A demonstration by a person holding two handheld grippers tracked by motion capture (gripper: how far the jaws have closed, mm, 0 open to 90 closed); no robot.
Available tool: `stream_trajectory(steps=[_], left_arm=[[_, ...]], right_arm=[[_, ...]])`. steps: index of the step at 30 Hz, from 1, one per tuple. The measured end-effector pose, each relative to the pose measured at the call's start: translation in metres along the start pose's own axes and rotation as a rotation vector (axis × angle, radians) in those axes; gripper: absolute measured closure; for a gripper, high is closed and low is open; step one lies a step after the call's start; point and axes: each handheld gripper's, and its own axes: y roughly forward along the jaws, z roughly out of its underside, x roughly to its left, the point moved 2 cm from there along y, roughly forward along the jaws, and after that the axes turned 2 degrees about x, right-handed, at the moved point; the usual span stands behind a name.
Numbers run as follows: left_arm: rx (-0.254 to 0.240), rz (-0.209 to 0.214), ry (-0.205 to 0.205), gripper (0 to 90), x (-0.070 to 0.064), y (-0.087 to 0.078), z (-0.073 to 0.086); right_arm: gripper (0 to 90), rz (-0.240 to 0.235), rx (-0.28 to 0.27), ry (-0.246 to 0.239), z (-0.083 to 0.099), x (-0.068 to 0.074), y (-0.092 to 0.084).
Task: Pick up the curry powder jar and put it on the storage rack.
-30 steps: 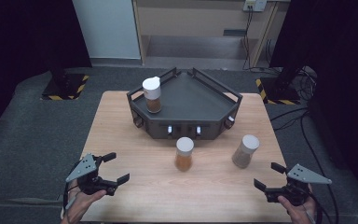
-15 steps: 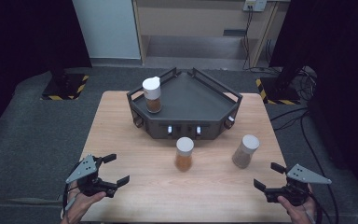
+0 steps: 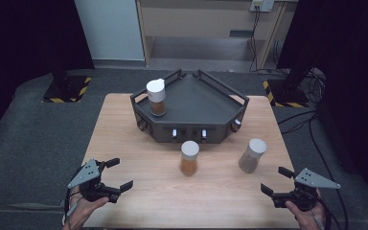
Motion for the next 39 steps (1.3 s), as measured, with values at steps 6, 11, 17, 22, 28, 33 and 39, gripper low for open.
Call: stream_trajectory(steps=[6,11,17,22,28,33,39], left_arm=[[0.006,0.003,0.002,1.2,0.0,0.001,-0.001],[0.005,0.002,0.001,1.2,0.0,0.0,-0.001],[0.009,0.003,0.0,1.2,0.0,0.001,-0.001],[0.012,0.005,-0.006,1.1,0.0,0.001,-0.001],[0.014,0.004,-0.007,1.0,0.001,0.002,0.0],[0.016,0.007,-0.012,1.0,0.001,0.002,0.0],[0.018,0.006,-0.016,1.1,0.002,0.002,0.0]], right_arm=[[2.8,-0.003,-0.005,0.002,0.0,0.0,-0.001],[2.5,-0.01,-0.023,0.017,0.0,-0.002,-0.004],[2.4,-0.008,-0.02,-0.002,-0.004,0.001,-0.004],[3.2,-0.03,-0.003,-0.001,-0.012,0.002,-0.002],[3.2,-0.045,0.01,-0.019,-0.022,0.002,-0.001],[3.1,-0.056,0.012,-0.042,-0.034,0.002,0.001],[4.1,-0.099,-0.007,-0.04,-0.05,-0.001,0.005]])
